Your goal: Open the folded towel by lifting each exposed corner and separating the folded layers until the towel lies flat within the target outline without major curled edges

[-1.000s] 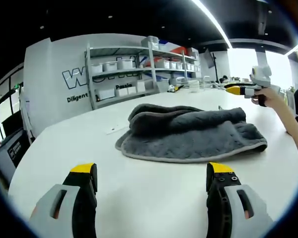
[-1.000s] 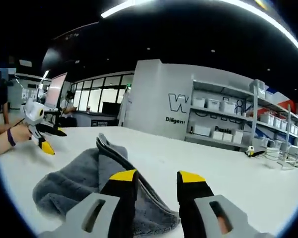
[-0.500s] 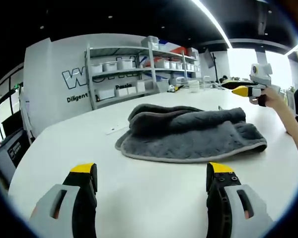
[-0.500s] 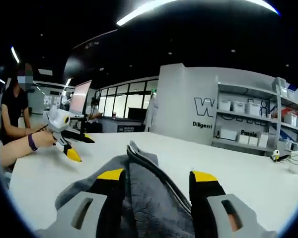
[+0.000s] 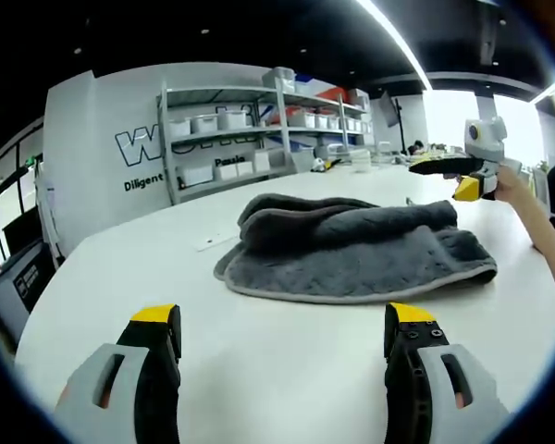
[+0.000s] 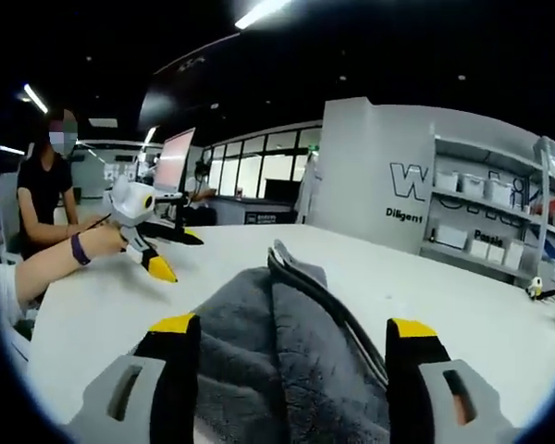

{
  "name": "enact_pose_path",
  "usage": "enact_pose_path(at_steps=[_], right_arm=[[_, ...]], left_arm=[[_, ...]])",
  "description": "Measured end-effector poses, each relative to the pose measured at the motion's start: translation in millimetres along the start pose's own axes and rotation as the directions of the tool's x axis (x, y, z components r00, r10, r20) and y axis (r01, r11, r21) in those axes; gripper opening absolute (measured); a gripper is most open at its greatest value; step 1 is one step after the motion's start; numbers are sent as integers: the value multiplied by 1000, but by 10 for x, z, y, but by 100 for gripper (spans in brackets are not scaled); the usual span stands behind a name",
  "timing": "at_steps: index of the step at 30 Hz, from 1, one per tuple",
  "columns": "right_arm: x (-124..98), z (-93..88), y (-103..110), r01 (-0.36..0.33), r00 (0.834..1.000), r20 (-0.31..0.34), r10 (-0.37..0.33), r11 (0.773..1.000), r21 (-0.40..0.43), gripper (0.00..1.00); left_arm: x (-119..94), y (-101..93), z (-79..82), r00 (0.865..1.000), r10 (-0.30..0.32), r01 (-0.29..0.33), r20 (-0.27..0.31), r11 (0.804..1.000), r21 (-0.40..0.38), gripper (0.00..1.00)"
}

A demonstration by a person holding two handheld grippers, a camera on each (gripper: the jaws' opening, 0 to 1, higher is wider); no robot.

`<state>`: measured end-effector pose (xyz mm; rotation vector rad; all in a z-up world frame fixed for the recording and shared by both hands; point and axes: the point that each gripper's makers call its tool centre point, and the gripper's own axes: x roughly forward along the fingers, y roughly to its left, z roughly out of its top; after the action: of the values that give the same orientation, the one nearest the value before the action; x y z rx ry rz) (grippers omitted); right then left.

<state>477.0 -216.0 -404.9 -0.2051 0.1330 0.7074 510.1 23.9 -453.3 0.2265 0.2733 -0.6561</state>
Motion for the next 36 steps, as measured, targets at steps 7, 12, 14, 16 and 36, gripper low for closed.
enact_pose_path(at_steps=[7, 12, 14, 16, 36], right_arm=[[22, -55, 106, -36, 999, -32, 35, 999, -16, 95], [35, -84, 185, -64, 997, -51, 62, 997, -32, 99], [38, -105, 216, -74, 995, -65, 71, 996, -47, 99], [40, -121, 243, -83, 994, -75, 79, 995, -61, 99], [-74, -358, 656, -302, 943, -222, 247, 916, -265, 93]], left_arm=[[0, -1, -1, 1000, 0, 0, 0, 1000, -1, 90], [-1, -3, -5, 1000, 0, 0, -1, 1000, 0, 90], [-2, -2, -6, 1000, 1, -1, -1, 1000, 1, 90], [-3, -3, -5, 1000, 0, 0, 0, 1000, -1, 90], [3, 3, -10, 1000, 0, 0, -4, 1000, 0, 90]])
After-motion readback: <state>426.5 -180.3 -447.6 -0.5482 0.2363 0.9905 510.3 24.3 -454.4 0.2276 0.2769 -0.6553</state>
